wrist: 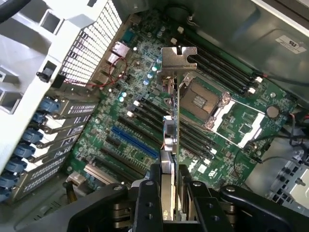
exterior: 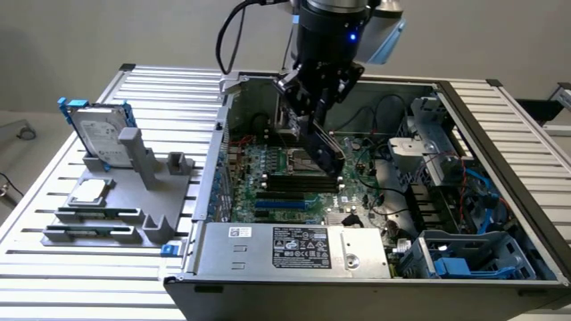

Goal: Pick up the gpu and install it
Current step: 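Insert the gpu into the slot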

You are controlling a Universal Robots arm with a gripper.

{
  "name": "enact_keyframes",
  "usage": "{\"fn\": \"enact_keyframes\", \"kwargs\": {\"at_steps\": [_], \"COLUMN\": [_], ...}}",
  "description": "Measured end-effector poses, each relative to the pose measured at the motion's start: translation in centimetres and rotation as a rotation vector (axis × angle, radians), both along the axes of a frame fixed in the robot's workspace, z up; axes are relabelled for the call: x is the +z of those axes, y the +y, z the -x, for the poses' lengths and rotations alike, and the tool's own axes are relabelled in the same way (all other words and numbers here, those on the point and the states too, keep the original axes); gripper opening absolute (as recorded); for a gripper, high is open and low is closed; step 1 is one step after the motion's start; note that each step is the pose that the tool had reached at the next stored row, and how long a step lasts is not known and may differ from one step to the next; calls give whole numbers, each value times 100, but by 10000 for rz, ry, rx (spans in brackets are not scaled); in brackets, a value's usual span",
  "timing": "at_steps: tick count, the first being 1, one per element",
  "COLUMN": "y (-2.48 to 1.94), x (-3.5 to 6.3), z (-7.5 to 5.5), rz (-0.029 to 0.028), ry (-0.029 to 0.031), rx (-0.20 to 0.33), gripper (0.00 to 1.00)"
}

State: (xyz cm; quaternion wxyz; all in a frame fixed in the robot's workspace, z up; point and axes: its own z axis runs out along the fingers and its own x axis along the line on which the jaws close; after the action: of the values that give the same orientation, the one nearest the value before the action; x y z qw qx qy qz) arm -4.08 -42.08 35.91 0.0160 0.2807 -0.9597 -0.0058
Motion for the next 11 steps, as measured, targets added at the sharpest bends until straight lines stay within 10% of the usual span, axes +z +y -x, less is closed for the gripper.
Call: {"fn": "enact_keyframes", "kwargs": {"at_steps": [11], "y": [0], "x": [-57], "z": [0], "rz": [0], "ry": [0], "rx": [2000], "gripper": [26]}}
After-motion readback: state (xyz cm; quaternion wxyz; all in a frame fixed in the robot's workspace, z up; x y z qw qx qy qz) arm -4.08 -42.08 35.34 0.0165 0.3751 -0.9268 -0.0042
